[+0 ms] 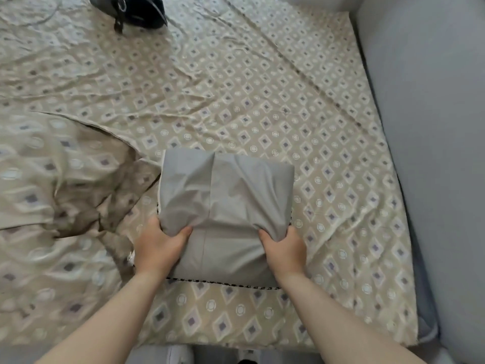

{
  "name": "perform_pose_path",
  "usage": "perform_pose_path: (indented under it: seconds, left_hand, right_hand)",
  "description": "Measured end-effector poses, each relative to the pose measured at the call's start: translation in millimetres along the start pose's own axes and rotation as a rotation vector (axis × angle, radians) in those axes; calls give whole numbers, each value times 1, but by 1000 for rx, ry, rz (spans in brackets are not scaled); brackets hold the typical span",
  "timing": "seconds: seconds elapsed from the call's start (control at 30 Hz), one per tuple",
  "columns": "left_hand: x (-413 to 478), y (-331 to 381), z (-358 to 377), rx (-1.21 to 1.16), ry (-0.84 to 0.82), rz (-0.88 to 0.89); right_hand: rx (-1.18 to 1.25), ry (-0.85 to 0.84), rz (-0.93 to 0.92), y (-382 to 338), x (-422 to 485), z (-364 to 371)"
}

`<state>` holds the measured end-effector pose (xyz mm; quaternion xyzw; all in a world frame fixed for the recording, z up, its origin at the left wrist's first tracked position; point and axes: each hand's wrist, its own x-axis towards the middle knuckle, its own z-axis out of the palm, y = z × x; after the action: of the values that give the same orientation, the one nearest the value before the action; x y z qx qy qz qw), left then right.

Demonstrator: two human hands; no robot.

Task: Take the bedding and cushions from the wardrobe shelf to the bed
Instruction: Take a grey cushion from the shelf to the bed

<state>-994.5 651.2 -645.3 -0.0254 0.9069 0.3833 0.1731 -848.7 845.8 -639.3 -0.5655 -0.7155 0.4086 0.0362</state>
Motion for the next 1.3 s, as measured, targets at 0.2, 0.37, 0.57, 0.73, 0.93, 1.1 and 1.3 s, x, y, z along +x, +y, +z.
perform_pose_path:
  seconds: [0.2, 0.37, 0.57, 0.73, 0.93, 1.1, 1.3]
  left_hand:
    - [13, -39, 22, 172, -82, -108]
    - [12, -19, 3, 199, -63, -163]
    - [2, 45, -70, -35, -168, 20]
    - [-24, 105, -199, -162, -22, 160]
    - [-68, 154, -348, -211, 197, 237]
    - [-124, 188, -426, -313, 380, 338]
    - [-205, 197, -483, -416, 639, 346]
  right_hand:
    - [-109, 5, 102, 42, 1, 32]
    - [-187, 60, 150, 19, 5, 16]
    - [23, -60, -145, -74, -26, -28]
    - [241, -119, -375, -193, -93, -85]
    - [266, -128, -693, -317, -178, -158]
    - [316, -170, -893, -378, -246, -194]
    - [379, -359, -1065, -416, -306, -212]
